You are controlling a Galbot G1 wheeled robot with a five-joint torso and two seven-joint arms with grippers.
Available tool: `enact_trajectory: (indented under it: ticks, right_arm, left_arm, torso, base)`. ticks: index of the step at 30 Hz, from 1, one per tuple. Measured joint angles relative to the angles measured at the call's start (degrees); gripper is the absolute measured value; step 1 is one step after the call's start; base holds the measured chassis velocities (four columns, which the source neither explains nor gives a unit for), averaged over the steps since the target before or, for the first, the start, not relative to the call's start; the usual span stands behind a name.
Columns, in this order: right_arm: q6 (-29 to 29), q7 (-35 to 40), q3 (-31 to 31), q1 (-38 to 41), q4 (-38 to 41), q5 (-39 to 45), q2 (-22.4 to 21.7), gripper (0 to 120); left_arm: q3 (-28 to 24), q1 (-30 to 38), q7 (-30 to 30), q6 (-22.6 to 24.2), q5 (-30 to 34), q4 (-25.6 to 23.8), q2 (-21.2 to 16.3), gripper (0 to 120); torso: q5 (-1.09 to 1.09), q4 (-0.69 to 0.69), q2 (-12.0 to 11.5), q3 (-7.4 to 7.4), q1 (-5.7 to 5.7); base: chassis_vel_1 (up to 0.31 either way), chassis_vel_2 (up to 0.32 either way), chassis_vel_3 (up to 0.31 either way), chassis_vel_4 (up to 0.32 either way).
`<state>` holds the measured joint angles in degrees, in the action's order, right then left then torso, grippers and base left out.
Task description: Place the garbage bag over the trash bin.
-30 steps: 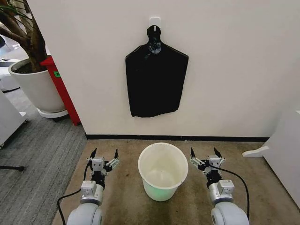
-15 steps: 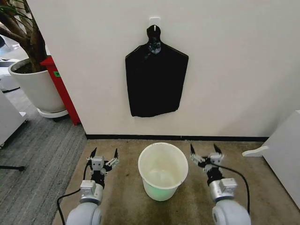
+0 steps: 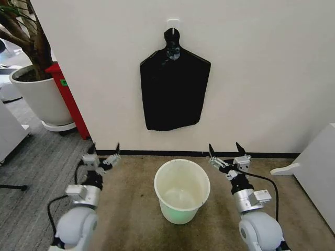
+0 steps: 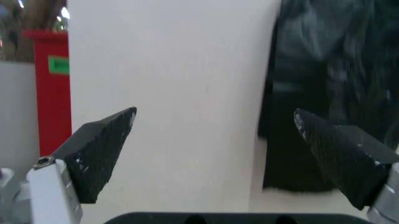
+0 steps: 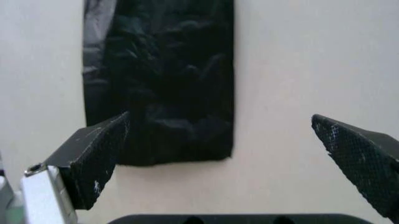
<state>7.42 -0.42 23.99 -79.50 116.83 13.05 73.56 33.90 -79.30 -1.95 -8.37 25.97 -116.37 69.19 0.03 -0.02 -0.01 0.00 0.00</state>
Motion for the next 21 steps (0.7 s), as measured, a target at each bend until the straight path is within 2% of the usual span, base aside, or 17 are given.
enact_trajectory:
  ticks: [2, 4, 6, 9, 13, 16, 17, 21]
  right_arm:
    - [0.13, 0.00, -0.51, 1.02, -0.63, 0.48, -0.35, 100]
    - [0.22, 0.13, -2.07, 4.76, -2.45, 1.97, -1.42, 100]
    - [0.15, 0.54, -3.38, 8.14, -3.71, 3.53, -2.34, 100]
    - [-0.12, 1.44, -5.23, 12.14, -5.10, 6.11, -3.37, 100]
    - [-0.55, 2.72, -8.20, 17.08, -6.93, 10.12, -4.46, 100]
    - [-1.38, 4.97, -13.07, 24.13, -10.61, 15.21, -5.36, 100]
    - [-1.38, 4.97, -13.07, 24.13, -10.61, 15.21, -5.36, 100]
    - [-2.71, 8.46, -17.80, 32.18, -13.52, 18.23, -5.52, 100]
  left_arm:
    - [-0.30, -0.08, 0.01, -0.93, 0.33, 0.18, 0.09, 100]
    - [-1.12, -0.46, 0.24, -2.14, 0.48, 0.75, 0.60, 100]
    - [-1.23, -0.62, 0.40, -2.65, 0.12, 1.04, 0.88, 100]
    - [-1.37, -0.75, 0.62, -3.05, -0.52, 1.60, 1.12, 100]
    - [-1.45, -0.82, 0.69, -3.33, -1.22, 2.19, 1.39, 100]
    - [-1.68, -1.09, 0.74, -3.53, -2.39, 2.83, 2.12, 100]
    - [-1.68, -1.09, 0.74, -3.53, -2.39, 2.83, 2.12, 100]
    - [-1.69, -1.70, 0.77, -3.71, -3.11, 3.27, 2.69, 100]
  torso:
    - [0.00, 0.00, 0.00, 0.00, 0.00]
    - [-0.10, 0.02, 0.00, 0.01, 0.00]
    - [0.00, 0.01, 0.00, 0.00, 0.00]
    - [-0.06, 0.02, 0.00, 0.01, 0.00]
    - [-0.03, 0.02, 0.00, 0.01, 0.00]
    - [-0.03, 0.01, 0.00, 0.01, 0.00]
    - [-0.03, 0.01, 0.00, 0.01, 0.00]
    - [-0.04, 0.02, 0.01, 0.01, 0.00]
  base:
    - [0.000, 0.000, 0.000, 0.000]
    - [0.000, 0.000, 0.000, 0.000]
    - [0.000, 0.000, 0.000, 0.000]
    - [0.000, 0.000, 0.000, 0.000]
    - [0.000, 0.000, 0.000, 0.000]
    - [0.000, 0.000, 0.000, 0.000]
    - [0.000, 0.000, 0.000, 0.000]
    - [0.000, 0.000, 0.000, 0.000]
